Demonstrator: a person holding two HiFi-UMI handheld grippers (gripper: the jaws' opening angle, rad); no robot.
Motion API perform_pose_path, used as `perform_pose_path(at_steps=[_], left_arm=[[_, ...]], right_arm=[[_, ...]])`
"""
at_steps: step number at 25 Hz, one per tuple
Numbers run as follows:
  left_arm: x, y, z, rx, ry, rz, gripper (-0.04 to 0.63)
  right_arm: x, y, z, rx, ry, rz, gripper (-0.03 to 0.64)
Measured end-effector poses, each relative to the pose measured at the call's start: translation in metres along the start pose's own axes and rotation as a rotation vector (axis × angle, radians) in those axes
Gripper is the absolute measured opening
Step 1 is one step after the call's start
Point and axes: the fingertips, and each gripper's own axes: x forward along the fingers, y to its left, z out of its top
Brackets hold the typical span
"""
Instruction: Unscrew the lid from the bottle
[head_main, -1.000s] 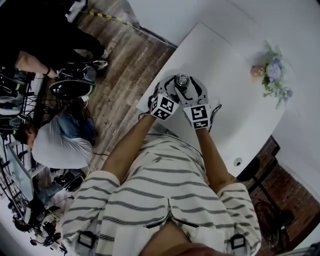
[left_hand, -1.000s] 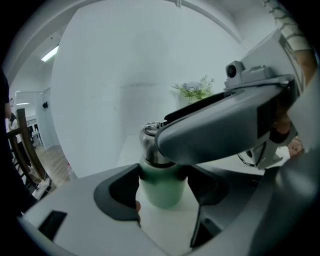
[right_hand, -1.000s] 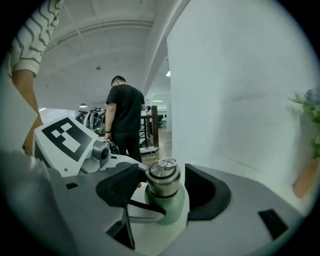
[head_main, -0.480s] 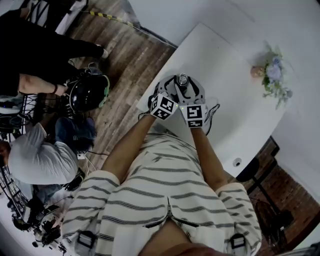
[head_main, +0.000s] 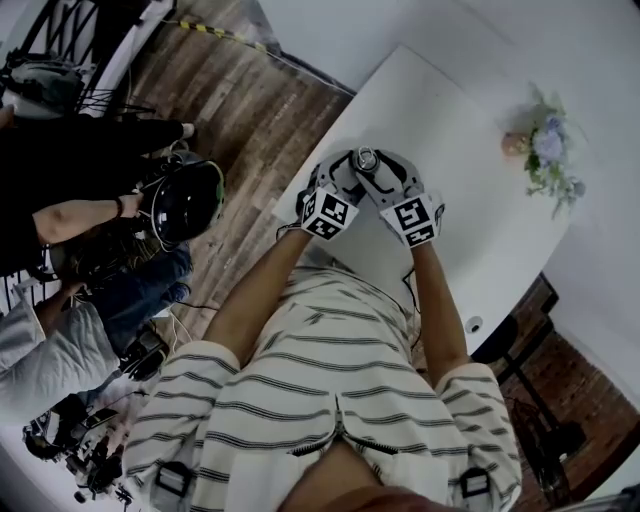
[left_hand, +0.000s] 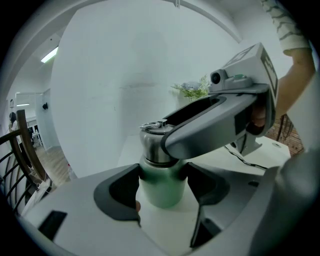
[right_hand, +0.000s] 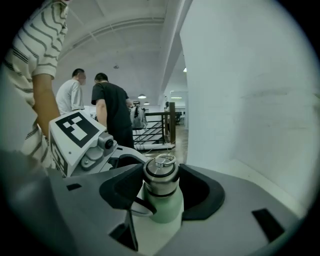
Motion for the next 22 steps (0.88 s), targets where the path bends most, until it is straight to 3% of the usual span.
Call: perform_pose_path(at_steps=[8,12,16,22], left_arm=[[-0.0001,0.0011,-0.0009,-0.002,-0.002,-0.006,0.299],[0.0009,0.0004,-0.0019,-0.001,-0.002,-0.008,0.299],[0.0006,0.0009,-0.0007,-0.001,-0.002,-0.008,0.299],[-0.0005,0.0006,-0.0005,-0.001,0.001,-0.01,0.299]], right_arm=[[0.001,0.0045,0.0005,-0.182,0.064,0.37,0.238],[0.0016,0.0071,-0.001,-0.279,0.13,0.498,0.238],[0.002,0.0078,0.0,-0.335,0.181,0.569,0.238],[0.0013,0.009,0.0007,-0.352,0.2,0.58,0.238]])
